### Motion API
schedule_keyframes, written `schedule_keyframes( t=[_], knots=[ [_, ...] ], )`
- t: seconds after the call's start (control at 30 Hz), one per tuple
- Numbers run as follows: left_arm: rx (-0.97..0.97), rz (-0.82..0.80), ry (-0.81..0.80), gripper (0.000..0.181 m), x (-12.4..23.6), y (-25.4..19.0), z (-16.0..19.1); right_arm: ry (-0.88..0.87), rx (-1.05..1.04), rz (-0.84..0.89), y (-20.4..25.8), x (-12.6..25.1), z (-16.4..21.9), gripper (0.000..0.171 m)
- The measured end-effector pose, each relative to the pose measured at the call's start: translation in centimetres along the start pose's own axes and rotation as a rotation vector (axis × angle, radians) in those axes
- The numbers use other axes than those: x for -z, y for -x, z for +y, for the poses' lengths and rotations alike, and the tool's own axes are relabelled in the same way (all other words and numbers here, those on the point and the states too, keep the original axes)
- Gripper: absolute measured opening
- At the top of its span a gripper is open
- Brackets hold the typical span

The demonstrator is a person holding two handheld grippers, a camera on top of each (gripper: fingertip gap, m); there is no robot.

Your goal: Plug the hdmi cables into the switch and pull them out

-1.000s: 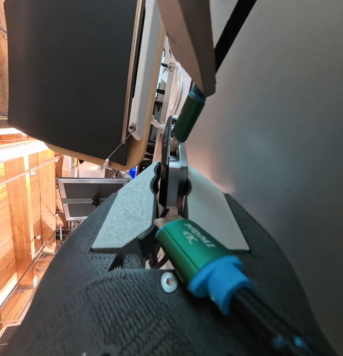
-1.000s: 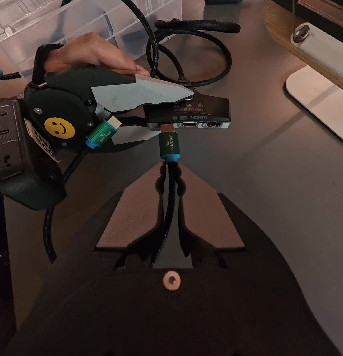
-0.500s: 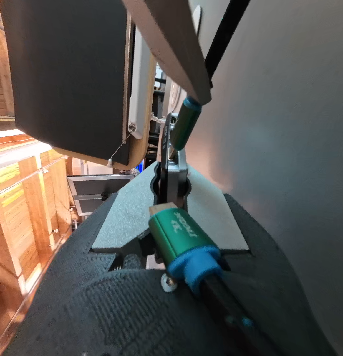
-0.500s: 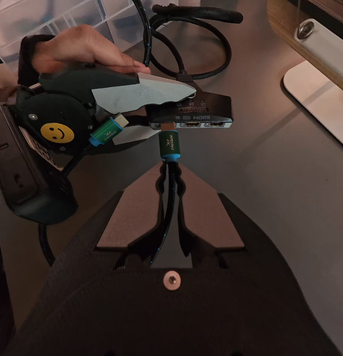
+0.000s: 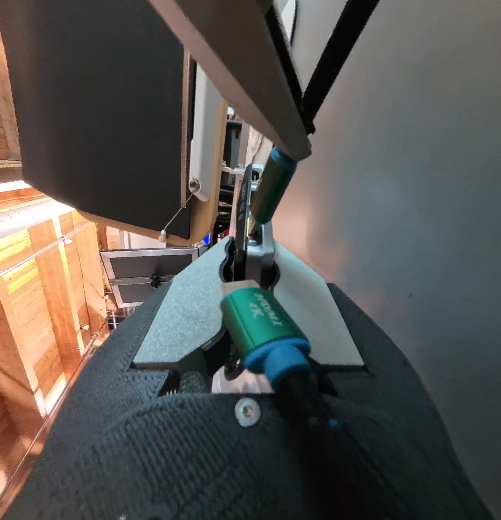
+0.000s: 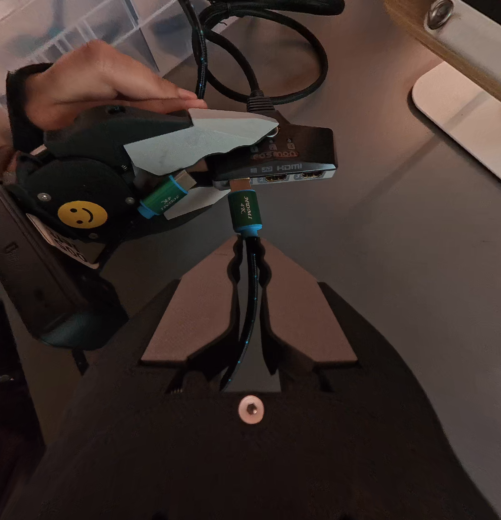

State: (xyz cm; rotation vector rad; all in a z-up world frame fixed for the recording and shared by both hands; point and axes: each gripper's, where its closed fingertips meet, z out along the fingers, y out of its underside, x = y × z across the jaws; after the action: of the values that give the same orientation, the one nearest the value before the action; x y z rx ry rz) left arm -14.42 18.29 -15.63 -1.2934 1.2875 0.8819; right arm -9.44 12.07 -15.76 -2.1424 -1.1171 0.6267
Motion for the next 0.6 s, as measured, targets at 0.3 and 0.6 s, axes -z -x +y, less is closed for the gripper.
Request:
schedule_keyframes(
  t=[0.3,0.6],
  knots=[
    [-0.019,0.045,-0.102,0.019,0.7,-0.6,-1.2,0.008,0.018,0.032,-1.5,0.2,0.7,0.005],
    [-0.034,0.011,-0.083,0.019,0.7,-0.3,-1.4,0.021,0.020,-0.003,-0.7,0.4,0.8,0.004]
  ],
)
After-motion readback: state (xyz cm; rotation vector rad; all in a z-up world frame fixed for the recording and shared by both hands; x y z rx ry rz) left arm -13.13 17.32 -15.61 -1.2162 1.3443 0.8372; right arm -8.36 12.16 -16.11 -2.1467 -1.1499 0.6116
